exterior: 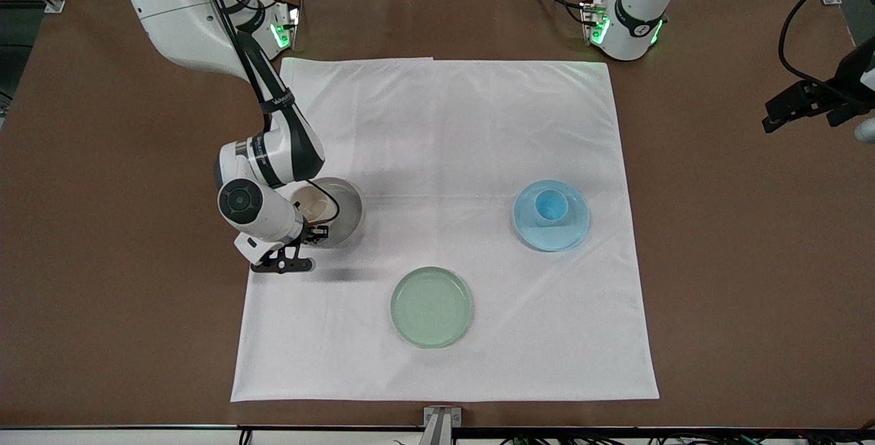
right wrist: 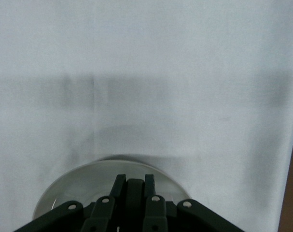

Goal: Place blue cup in blue plate and white mug in gray plate

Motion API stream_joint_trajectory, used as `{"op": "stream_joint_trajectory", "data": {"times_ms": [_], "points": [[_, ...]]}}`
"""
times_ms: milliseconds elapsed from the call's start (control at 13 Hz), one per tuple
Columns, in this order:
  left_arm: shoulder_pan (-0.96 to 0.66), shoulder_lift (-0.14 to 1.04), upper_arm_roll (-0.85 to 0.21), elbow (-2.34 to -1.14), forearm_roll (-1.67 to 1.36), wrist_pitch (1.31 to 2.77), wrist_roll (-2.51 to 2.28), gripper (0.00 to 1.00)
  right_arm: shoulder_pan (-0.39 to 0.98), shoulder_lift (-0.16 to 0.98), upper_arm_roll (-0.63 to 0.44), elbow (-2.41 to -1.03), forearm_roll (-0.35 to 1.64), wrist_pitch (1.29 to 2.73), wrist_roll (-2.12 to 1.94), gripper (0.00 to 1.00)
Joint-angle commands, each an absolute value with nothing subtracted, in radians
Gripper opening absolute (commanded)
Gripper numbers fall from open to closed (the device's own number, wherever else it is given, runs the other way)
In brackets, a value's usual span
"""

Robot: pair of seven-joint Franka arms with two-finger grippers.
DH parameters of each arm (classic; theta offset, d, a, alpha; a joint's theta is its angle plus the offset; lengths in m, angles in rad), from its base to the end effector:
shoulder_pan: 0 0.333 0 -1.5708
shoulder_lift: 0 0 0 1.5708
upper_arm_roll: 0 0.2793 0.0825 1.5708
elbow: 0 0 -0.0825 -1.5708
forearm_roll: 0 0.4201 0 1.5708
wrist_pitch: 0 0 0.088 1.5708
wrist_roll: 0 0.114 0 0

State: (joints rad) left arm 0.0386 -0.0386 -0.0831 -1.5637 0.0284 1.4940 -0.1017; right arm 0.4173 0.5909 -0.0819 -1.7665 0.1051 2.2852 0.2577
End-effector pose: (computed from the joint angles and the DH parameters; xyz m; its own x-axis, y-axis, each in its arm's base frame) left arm 0.5715 -0.0228 0.6002 0.9978 0.0595 -0.0278 0.0585 -0.9977 -0.0346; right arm 0.6210 0.2210 0.1610 0.9970 0.0186 -0.0750 0.0179 -0.9998 -0.0100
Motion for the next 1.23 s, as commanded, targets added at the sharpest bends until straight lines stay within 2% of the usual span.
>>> {"op": "stream_joint_trajectory", "data": {"times_ms": [0, 77, 154, 231, 308, 385, 538, 846, 1000, 1154], "points": [[0.011, -0.153, -0.069, -1.699, 0.011, 1.523, -0.106, 1.0, 0.426, 0.603, -0.083, -1.767, 0.133, 2.302, 0.262, 0.04], [0.005, -0.175, -0.069, -1.729, 0.011, 1.532, -0.106, 1.0, 0.428, 0.603, -0.083, -1.766, 0.133, 2.303, 0.262, 0.09], [-0.005, -0.186, -0.069, -1.739, 0.011, 1.534, -0.107, 1.0, 0.428, 0.603, -0.083, -1.766, 0.133, 2.299, 0.262, 0.36], [-0.014, -0.187, -0.069, -1.741, 0.011, 1.534, -0.112, 1.0, 0.428, 0.601, -0.083, -1.766, 0.133, 2.295, 0.261, 0.87], [-0.015, -0.196, -0.072, -1.741, 0.011, 1.534, -0.115, 1.0, 0.423, 0.589, -0.084, -1.77, 0.132, 2.287, 0.259, 1.0], [-0.014, -0.201, -0.08, -1.741, 0.011, 1.534, -0.121, 1.0, 0.422, 0.56, -0.086, -1.776, 0.132, 2.254, 0.259, 1.0], [-0.009, -0.203, -0.083, -1.74, 0.012, 1.532, -0.118, 1.0, 0.407, 0.453, -0.092, -1.776, 0.13, 2.069, 0.259, 1.0], [-0.008, -0.196, -0.083, -1.733, 0.011, 1.536, -0.1, 1.0, 0.253, 0.179, -0.092, -1.786, 0.12, 1.687, 0.203, 1.0], [-0.009, -0.192, -0.083, -1.73, 0.009, 1.536, -0.1, 1.0, 0.152, 0.071, -0.092, -1.814, 0.1, 1.599, 0.122, 1.0], [-0.012, -0.187, -0.083, -1.724, 0.008, 1.528, -0.097, 1.0, 0.056, -0.006, -0.092, -1.854, 0.069, 1.592, -0.009, 1.0]]}}
